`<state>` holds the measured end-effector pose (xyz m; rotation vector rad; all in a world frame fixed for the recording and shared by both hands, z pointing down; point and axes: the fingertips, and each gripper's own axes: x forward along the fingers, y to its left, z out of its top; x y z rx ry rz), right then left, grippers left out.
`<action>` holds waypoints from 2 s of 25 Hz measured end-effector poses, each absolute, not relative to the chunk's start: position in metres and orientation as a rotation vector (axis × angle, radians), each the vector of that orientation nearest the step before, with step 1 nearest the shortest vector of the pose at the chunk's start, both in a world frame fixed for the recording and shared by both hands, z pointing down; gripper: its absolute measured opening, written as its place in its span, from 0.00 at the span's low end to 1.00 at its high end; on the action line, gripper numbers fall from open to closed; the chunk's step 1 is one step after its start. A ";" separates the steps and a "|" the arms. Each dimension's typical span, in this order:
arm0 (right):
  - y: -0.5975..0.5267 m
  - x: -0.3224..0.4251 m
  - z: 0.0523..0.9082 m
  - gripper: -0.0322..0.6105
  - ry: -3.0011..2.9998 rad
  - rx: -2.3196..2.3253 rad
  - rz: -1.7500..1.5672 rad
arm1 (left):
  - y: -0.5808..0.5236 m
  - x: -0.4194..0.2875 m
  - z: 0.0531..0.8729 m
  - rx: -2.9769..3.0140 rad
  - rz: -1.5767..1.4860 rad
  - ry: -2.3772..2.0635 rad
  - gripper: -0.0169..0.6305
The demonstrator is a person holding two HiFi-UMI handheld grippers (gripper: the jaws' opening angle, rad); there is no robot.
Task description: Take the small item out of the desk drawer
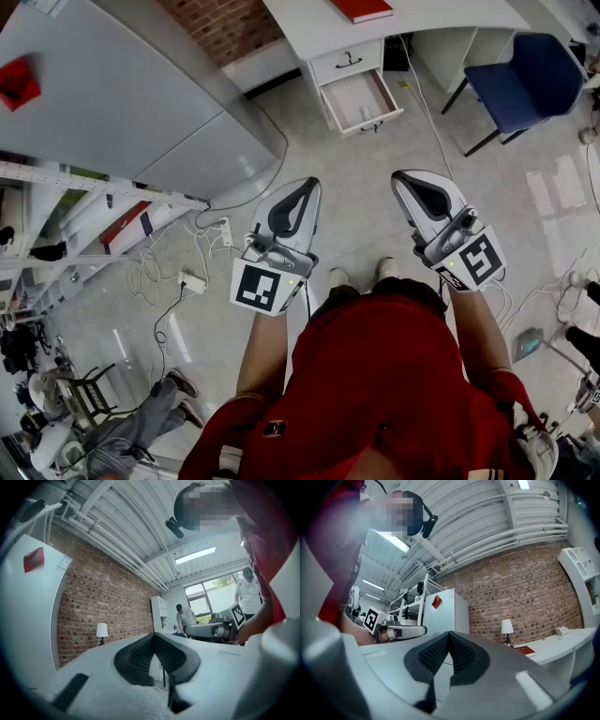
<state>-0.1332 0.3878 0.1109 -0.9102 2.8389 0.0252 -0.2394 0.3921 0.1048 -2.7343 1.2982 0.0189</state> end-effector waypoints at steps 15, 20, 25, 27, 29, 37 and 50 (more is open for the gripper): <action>0.370 -0.040 0.112 0.07 2.768 -0.954 0.034 | 0.369 -0.175 0.108 -2.728 -0.027 1.356 0.03; 0.366 0.004 0.122 0.07 2.759 -1.001 0.032 | 0.355 -0.143 0.114 -2.738 -0.069 1.359 0.03; 0.354 0.031 0.129 0.07 2.747 -1.038 0.018 | 0.337 -0.124 0.123 -2.761 -0.088 1.365 0.03; 0.348 0.040 0.131 0.07 2.748 -1.052 0.015 | 0.327 -0.117 0.126 -2.770 -0.086 1.362 0.03; 0.340 0.048 0.133 0.07 2.753 -1.071 0.016 | 0.316 -0.111 0.131 -2.782 -0.080 1.358 0.03; 0.275 0.073 0.147 0.07 2.785 -1.133 0.034 | 0.234 -0.095 0.162 -2.791 -0.035 1.381 0.03; 0.102 0.098 0.166 0.07 2.829 -1.162 -0.016 | 0.062 -0.081 0.225 -2.797 -0.142 1.461 0.03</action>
